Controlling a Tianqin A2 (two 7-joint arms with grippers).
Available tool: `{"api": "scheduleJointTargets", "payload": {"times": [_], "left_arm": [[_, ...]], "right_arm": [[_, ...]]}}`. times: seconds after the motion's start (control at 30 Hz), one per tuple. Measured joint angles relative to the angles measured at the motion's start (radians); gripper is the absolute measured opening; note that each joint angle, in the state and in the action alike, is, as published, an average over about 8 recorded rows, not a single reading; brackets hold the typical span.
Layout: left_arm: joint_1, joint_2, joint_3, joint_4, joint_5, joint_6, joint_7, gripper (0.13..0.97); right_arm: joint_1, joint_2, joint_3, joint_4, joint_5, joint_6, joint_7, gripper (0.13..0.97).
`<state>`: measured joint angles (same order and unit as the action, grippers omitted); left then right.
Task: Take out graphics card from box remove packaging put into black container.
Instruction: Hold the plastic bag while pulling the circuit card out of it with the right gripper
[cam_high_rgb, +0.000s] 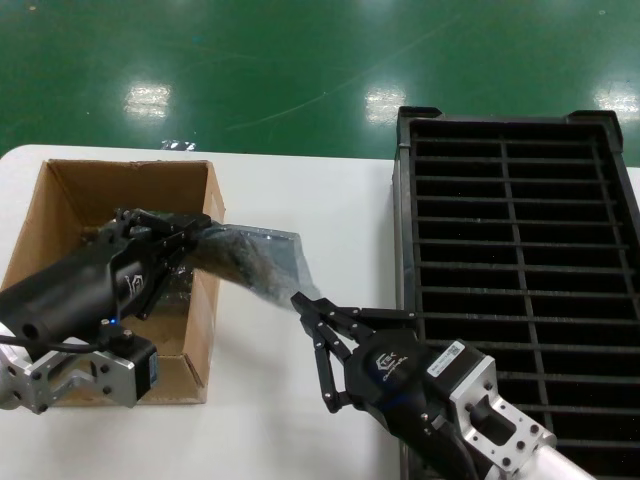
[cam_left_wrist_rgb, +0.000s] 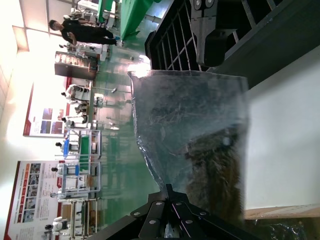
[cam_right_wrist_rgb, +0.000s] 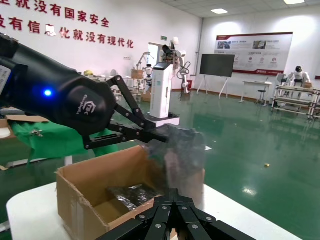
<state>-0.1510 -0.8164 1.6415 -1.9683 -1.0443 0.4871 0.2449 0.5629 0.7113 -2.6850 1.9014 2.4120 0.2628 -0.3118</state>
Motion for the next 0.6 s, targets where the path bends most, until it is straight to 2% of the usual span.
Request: {"api": "scheduleJointTargets", "payload": {"times": [0.6], "left_arm": [[0.000, 0.000, 0.000, 0.000, 0.000, 0.000, 0.000, 0.139]], "right_arm": [[0.014, -0.046, 0.081, -0.113, -0.033, -0.051, 0.020, 0.133]]}}
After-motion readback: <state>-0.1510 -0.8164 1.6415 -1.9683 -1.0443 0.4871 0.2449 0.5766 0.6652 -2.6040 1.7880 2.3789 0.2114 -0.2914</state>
